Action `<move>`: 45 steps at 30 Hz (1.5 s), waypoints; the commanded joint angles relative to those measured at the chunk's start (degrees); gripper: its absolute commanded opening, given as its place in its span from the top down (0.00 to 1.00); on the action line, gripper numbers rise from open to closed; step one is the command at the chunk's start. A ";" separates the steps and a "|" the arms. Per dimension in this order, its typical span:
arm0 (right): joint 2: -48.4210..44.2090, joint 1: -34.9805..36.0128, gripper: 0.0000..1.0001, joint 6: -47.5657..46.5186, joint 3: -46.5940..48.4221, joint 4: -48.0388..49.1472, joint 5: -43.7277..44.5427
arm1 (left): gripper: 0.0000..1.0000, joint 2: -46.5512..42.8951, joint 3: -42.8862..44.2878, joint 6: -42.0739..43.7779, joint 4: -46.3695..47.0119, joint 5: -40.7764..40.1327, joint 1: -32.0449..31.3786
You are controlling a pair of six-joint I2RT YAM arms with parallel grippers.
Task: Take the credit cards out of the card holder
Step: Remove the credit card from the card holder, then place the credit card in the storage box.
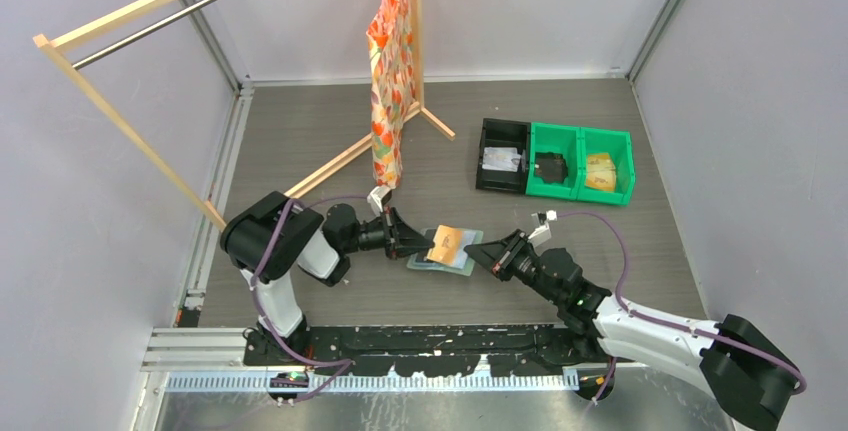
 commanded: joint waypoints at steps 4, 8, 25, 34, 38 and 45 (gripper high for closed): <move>-0.54 -0.20 0.99 0.26 -3.30 1.87 1.17 | 0.99 -1.36 -0.81 1.10 2.91 0.56 2.07; -0.05 -0.21 0.99 0.27 -3.30 1.02 1.00 | 1.00 -1.07 -0.95 1.46 2.96 0.46 2.23; -4.24 -0.18 0.60 -3.37 -1.19 -22.23 3.36 | 0.99 1.89 -0.63 2.48 2.95 0.31 2.24; -26.19 -0.26 0.41 -7.16 7.89 -56.23 9.96 | 0.99 0.27 0.55 1.02 2.96 0.45 2.16; -27.90 -0.20 0.41 -8.42 10.59 -57.27 10.37 | 0.99 0.28 1.31 0.63 2.96 0.57 1.50; -13.47 -0.14 0.37 -6.91 10.51 -31.65 3.06 | 0.99 -0.98 3.30 -0.70 2.93 -0.29 -1.44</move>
